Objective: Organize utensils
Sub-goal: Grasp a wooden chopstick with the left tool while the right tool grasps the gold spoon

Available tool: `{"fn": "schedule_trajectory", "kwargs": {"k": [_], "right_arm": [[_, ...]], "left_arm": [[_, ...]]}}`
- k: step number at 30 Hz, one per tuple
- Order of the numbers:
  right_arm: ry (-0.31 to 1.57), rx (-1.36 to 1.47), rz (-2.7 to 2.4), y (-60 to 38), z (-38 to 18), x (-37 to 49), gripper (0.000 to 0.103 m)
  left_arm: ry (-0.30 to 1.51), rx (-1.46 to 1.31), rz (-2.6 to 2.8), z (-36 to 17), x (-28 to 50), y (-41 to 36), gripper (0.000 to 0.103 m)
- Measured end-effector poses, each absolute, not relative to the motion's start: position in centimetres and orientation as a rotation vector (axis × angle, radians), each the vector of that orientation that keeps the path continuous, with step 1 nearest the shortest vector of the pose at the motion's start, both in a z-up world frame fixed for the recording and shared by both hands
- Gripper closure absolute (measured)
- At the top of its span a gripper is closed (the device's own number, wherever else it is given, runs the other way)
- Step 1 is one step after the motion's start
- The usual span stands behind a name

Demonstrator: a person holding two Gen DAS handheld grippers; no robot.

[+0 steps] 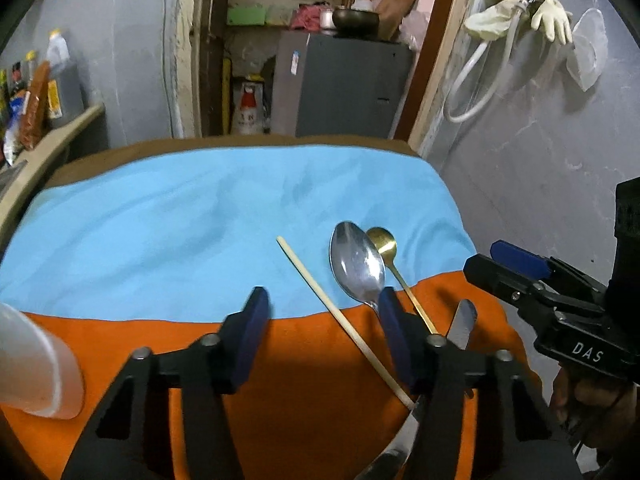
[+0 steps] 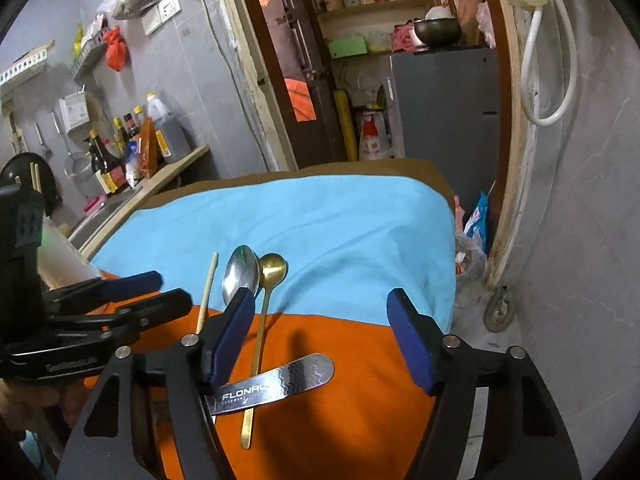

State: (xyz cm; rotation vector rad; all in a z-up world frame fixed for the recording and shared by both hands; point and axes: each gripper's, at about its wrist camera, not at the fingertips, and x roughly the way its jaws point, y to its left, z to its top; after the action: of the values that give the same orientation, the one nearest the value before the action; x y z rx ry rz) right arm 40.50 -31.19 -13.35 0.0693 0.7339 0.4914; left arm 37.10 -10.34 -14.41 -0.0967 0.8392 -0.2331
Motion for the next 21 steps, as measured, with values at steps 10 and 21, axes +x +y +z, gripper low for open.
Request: {"fn": "schedule_trajectory", "kwargs": {"k": [10, 21], "right_arm": [[0.825, 0.012, 0.51, -29.9, -14.3, 42.0, 0.052], [0.864, -0.211, 0.511, -26.5, -15.3, 42.5, 0.053]], "left_arm": [[0.932, -0.084, -0.245, -15.9, 38.7, -10.6, 0.088], [0.93, -0.092, -0.237, -15.8, 38.8, -9.1, 0.089]]}}
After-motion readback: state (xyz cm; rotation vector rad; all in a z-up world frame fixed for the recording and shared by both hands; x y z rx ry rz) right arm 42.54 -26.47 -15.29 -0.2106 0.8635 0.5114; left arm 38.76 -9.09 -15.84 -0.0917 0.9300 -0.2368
